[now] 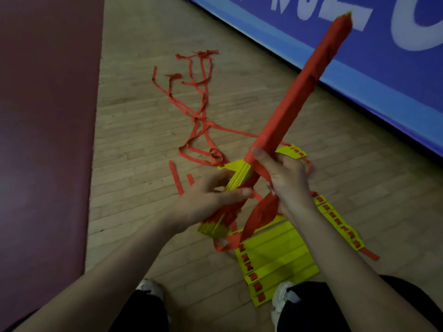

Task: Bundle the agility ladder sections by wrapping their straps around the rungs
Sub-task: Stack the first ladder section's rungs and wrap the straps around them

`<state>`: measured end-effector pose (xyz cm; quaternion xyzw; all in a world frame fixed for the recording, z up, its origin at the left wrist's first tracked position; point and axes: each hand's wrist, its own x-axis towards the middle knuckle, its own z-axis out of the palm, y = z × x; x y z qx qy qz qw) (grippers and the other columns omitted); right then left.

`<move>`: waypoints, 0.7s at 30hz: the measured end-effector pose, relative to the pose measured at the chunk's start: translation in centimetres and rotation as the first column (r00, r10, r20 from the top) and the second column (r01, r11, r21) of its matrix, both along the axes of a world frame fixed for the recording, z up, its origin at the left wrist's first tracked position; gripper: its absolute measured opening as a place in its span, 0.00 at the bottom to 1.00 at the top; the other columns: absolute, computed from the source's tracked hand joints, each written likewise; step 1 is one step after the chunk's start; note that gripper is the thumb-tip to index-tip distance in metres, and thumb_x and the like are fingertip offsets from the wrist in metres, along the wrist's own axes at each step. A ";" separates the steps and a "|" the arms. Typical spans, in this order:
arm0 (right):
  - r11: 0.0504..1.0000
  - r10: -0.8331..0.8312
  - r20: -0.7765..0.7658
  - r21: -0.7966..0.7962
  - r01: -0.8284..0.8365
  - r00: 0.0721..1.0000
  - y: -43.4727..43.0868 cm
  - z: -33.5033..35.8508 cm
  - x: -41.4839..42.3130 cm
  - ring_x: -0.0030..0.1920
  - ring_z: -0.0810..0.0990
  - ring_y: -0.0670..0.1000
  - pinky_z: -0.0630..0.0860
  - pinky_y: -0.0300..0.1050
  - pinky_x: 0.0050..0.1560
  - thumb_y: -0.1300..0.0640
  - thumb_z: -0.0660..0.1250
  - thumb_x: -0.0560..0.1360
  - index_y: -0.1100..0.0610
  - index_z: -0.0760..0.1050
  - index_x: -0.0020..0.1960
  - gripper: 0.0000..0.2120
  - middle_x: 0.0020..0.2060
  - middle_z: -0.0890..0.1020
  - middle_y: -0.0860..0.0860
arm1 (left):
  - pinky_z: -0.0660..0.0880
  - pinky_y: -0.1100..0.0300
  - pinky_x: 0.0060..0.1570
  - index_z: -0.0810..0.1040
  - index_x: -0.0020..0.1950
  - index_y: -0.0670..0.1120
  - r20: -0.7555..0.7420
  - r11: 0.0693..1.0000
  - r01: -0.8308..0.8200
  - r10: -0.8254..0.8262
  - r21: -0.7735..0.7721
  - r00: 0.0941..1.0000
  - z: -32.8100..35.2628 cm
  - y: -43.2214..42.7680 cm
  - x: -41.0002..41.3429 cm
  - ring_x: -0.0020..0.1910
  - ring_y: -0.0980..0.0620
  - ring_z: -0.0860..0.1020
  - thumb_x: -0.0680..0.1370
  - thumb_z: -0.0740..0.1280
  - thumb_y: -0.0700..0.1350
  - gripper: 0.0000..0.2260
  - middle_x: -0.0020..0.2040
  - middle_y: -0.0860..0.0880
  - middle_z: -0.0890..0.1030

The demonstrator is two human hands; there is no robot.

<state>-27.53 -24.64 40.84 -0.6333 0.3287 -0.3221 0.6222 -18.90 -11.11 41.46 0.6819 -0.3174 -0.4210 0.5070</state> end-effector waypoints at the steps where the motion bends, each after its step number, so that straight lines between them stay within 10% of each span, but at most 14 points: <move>1: 0.999 -0.032 0.000 -0.005 0.032 0.999 0.0 -0.2 0.1 0.19 0.65 0.41 0.60 0.32 0.21 0.47 0.73 0.70 0.53 0.73 0.31 0.15 0.16 0.69 0.42 | 0.80 0.46 0.49 0.77 0.59 0.45 0.138 1.000 -0.006 0.006 0.000 0.990 -0.3 0.0 0.0 0.46 0.46 0.83 0.70 0.74 0.57 0.23 0.49 0.43 0.82; 5: 0.996 -0.094 0.018 0.003 0.094 0.995 0.5 -0.8 0.5 0.20 0.68 0.40 0.63 0.32 0.24 0.47 0.74 0.69 0.53 0.76 0.33 0.13 0.18 0.71 0.41 | 0.74 0.48 0.43 0.70 0.64 0.46 0.785 0.993 -0.114 0.039 0.041 0.619 -2.3 -0.2 -1.1 0.48 0.41 0.79 0.79 0.57 0.58 0.20 0.50 0.44 0.80; 7: 0.993 -0.120 0.042 0.011 0.120 0.992 0.7 -0.8 0.4 0.20 0.68 0.40 0.63 0.32 0.24 0.47 0.74 0.69 0.54 0.76 0.33 0.14 0.18 0.71 0.41 | 0.75 0.46 0.40 0.68 0.66 0.46 0.857 0.996 -0.090 0.036 0.012 0.514 -2.7 -0.4 -1.3 0.46 0.39 0.79 0.77 0.49 0.64 0.27 0.51 0.44 0.80; 17: 0.996 0.087 -0.046 0.021 -0.086 0.995 -0.1 0.0 0.0 0.21 0.71 0.42 0.67 0.36 0.22 0.51 0.74 0.70 0.55 0.79 0.40 0.08 0.21 0.76 0.45 | 0.72 0.48 0.33 0.70 0.46 0.49 0.787 0.978 -0.191 0.186 -0.088 0.588 -2.2 -0.4 0.8 0.35 0.43 0.77 0.74 0.64 0.63 0.18 0.29 0.53 0.71; 21: 0.978 0.172 -0.088 0.132 -0.160 0.981 -0.4 -0.8 -0.4 0.35 0.78 0.58 0.76 0.55 0.40 0.49 0.77 0.67 0.60 0.82 0.42 0.14 0.38 0.82 0.67 | 0.73 0.46 0.35 0.71 0.44 0.50 0.700 0.971 -0.203 0.235 -0.129 0.675 -2.1 -0.6 1.4 0.35 0.46 0.77 0.73 0.68 0.60 0.15 0.32 0.50 0.76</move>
